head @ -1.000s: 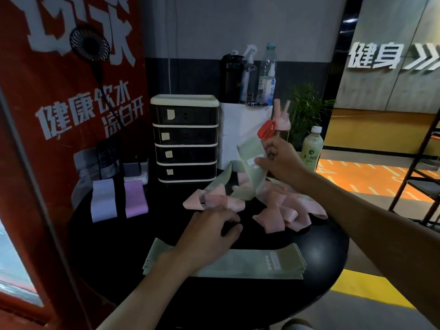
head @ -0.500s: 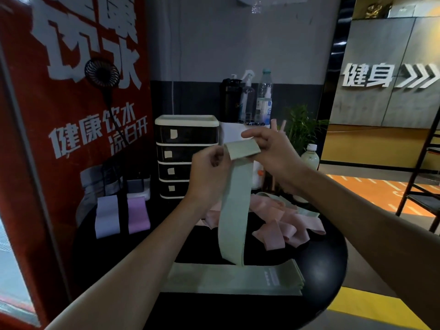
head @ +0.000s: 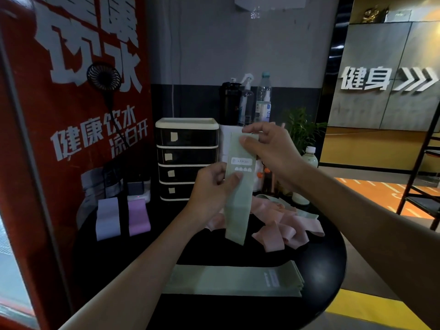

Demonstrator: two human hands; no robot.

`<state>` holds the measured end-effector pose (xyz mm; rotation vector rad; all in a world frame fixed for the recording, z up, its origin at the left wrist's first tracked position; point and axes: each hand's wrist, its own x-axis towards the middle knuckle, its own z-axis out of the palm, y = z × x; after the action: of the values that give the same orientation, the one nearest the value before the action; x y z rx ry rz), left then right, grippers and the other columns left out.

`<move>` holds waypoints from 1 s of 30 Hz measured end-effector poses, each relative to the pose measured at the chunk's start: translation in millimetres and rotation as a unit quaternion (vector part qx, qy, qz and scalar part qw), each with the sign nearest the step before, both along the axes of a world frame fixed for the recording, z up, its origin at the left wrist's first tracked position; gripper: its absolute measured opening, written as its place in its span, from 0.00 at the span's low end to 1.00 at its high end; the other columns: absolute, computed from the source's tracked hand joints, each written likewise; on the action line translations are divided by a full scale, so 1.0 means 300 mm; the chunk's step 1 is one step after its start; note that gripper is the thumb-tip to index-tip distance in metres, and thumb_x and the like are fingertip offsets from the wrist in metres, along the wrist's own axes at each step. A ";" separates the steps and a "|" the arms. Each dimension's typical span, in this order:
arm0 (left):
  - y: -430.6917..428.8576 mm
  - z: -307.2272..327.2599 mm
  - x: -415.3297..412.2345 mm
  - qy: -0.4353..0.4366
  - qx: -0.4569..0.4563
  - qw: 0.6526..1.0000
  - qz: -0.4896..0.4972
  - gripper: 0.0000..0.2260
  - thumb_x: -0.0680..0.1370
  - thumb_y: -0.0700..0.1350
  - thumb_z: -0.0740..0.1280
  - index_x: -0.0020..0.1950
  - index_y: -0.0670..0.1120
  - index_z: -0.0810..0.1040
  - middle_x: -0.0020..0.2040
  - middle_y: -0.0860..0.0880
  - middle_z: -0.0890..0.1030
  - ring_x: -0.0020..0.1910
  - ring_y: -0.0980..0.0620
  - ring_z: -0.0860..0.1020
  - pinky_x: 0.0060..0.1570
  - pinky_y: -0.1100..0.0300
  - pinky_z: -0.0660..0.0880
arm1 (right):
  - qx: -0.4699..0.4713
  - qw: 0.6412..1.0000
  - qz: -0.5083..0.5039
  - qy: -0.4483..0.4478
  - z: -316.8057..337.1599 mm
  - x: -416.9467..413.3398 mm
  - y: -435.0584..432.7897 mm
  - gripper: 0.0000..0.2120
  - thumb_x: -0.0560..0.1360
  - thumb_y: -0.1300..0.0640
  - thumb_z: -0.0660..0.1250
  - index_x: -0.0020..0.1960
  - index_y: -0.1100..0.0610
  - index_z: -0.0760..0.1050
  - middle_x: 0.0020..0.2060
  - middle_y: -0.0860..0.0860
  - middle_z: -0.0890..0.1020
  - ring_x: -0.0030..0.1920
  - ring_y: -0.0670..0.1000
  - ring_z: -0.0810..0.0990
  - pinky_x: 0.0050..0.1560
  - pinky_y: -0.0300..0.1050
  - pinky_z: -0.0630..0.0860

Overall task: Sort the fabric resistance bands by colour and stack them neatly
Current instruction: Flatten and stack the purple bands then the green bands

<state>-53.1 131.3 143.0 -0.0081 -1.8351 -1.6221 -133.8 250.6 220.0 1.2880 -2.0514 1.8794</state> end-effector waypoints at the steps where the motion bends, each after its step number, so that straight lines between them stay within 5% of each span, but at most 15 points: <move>1: 0.001 -0.007 0.000 0.000 0.002 1.000 0.000 0.04 0.80 0.39 0.68 0.50 0.41 0.82 0.43 0.46 0.86 0.42 0.52 0.84 0.41 0.60 0.79 | 0.003 1.000 -0.008 0.012 0.001 -0.001 -0.002 0.07 0.77 0.60 0.68 0.54 0.61 0.78 0.45 0.54 0.85 0.46 0.51 0.84 0.48 0.45 0.82; 4: 0.005 -0.022 0.003 0.002 0.009 1.000 -0.017 0.06 0.80 0.39 0.67 0.54 0.38 0.80 0.48 0.43 0.86 0.46 0.49 0.84 0.46 0.57 0.81 | -0.010 0.999 -0.040 0.033 0.011 -0.001 -0.006 0.05 0.77 0.60 0.68 0.49 0.62 0.81 0.42 0.51 0.84 0.43 0.48 0.82 0.49 0.46 0.80; 8: 0.009 -0.073 0.021 -0.046 0.016 0.997 -0.067 0.09 0.79 0.38 0.68 0.59 0.40 0.78 0.52 0.41 0.85 0.50 0.41 0.84 0.45 0.49 0.82 | -0.039 0.994 -0.089 0.043 0.024 -0.015 -0.006 0.03 0.77 0.58 0.68 0.45 0.56 0.80 0.42 0.56 0.84 0.46 0.61 0.81 0.48 0.57 0.79; 10: 0.005 -0.105 0.029 -0.069 -0.007 0.994 -0.080 0.07 0.80 0.38 0.67 0.58 0.44 0.80 0.51 0.44 0.86 0.48 0.43 0.85 0.40 0.54 0.81 | -0.045 0.992 -0.110 0.046 0.024 -0.031 -0.001 0.04 0.77 0.57 0.68 0.43 0.52 0.80 0.42 0.56 0.83 0.46 0.63 0.81 0.49 0.60 0.79; 14: -0.021 -0.153 0.047 -0.099 -0.024 0.990 -0.094 0.06 0.80 0.39 0.67 0.56 0.44 0.80 0.48 0.46 0.86 0.47 0.50 0.84 0.43 0.60 0.79 | -0.050 0.989 -0.136 0.035 0.003 -0.068 0.022 0.06 0.78 0.57 0.66 0.42 0.50 0.78 0.41 0.43 0.80 0.41 0.42 0.81 0.48 0.42 0.81; 18: -0.061 -0.183 0.063 -0.155 -0.032 0.981 -0.108 0.08 0.80 0.41 0.67 0.59 0.43 0.79 0.51 0.44 0.86 0.52 0.44 0.84 0.53 0.50 0.80 | -0.063 0.983 -0.173 0.019 -0.023 -0.115 0.050 0.07 0.78 0.57 0.66 0.41 0.49 0.77 0.44 0.44 0.79 0.47 0.47 0.81 0.50 0.45 0.81; 21: -0.091 -0.190 0.084 -0.177 -0.035 0.978 -0.100 0.07 0.80 0.42 0.68 0.57 0.44 0.80 0.50 0.45 0.86 0.48 0.49 0.84 0.47 0.59 0.79 | -0.062 0.979 -0.194 -0.009 -0.043 -0.149 0.087 0.04 0.78 0.58 0.66 0.44 0.54 0.78 0.42 0.46 0.80 0.44 0.46 0.81 0.49 0.45 0.81; 26: -0.163 -0.192 0.137 -0.199 -0.042 0.974 -0.098 0.10 0.80 0.41 0.68 0.60 0.41 0.79 0.55 0.51 0.84 0.52 0.56 0.83 0.50 0.65 0.77 | -0.038 0.980 -0.190 -0.046 -0.139 -0.191 0.173 0.03 0.77 0.64 0.68 0.50 0.60 0.76 0.40 0.49 0.79 0.41 0.45 0.78 0.40 0.39 0.76; 30: -0.234 -0.190 0.214 -0.257 -0.076 0.957 -0.108 0.12 0.79 0.40 0.70 0.61 0.43 0.78 0.52 0.41 0.85 0.54 0.43 0.83 0.56 0.49 0.78 | -0.016 0.983 -0.169 -0.074 -0.244 -0.216 0.252 0.10 0.77 0.70 0.64 0.43 0.57 0.77 0.41 0.50 0.78 0.40 0.42 0.77 0.40 0.37 0.73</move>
<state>11.3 61.0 86.0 0.1650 -2.4242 -1.7399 -198.5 326.3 146.8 0.7515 -2.1328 1.8870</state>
